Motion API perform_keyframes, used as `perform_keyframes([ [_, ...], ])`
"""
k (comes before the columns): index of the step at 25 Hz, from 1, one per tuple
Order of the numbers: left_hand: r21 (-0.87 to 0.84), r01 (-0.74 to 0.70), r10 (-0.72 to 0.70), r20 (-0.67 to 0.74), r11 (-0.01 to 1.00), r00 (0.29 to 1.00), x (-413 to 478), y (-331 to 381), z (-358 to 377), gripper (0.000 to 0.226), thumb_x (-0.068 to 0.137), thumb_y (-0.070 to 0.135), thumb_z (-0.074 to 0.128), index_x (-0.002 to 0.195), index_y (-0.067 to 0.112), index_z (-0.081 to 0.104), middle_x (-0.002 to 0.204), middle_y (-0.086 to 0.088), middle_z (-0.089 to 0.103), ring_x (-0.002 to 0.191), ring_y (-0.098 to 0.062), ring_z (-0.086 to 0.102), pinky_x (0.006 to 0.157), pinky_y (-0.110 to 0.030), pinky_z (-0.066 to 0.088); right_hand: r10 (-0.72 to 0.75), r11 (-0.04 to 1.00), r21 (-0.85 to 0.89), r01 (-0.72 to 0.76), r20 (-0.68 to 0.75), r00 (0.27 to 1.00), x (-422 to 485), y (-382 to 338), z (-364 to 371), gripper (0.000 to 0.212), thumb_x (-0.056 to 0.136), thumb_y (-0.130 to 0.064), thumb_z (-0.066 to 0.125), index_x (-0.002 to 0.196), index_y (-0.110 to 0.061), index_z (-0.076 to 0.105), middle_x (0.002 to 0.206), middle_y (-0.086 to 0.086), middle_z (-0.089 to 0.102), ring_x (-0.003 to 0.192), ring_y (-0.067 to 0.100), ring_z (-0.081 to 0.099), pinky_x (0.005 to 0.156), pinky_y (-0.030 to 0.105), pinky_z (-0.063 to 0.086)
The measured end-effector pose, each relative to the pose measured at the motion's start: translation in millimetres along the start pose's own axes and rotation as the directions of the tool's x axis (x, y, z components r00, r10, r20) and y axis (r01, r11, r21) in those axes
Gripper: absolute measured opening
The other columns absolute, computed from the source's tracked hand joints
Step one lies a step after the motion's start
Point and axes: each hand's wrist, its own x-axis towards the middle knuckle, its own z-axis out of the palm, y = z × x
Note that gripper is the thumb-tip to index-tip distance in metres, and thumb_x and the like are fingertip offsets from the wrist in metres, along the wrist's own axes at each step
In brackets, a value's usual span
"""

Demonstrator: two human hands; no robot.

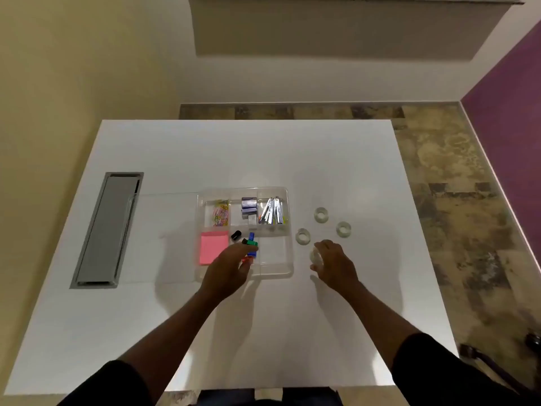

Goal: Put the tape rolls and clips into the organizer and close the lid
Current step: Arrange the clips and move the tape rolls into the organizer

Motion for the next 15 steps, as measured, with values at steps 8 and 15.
perform_keyframes([
  [8,0.057,0.102,-0.1,-0.039,0.993,0.994,7.7,2.3,6.8,0.037,0.098,0.01,0.073,0.133,0.018,0.072,0.141,-0.009,0.072,0.138,-0.028,0.062,0.113,-0.042,0.05,-0.033,0.98,-0.195,0.028,-0.024,0.999,13.1,12.5,18.1,0.036,0.103,-0.024,0.058,0.138,-0.022,0.053,0.131,-0.003,0.057,0.122,0.022,0.056,0.079,0.03,0.06],
  [15,0.047,0.126,-0.122,-0.074,0.991,0.99,4.5,-0.8,4.6,0.035,0.098,0.01,0.072,0.132,0.014,0.073,0.142,-0.011,0.071,0.146,-0.03,0.056,0.12,-0.049,0.047,0.007,0.999,0.036,-0.003,-0.101,0.995,17.4,8.5,21.9,0.042,0.099,-0.02,0.064,0.14,-0.013,0.058,0.131,0.006,0.061,0.121,0.028,0.058,0.085,0.037,0.061],
])
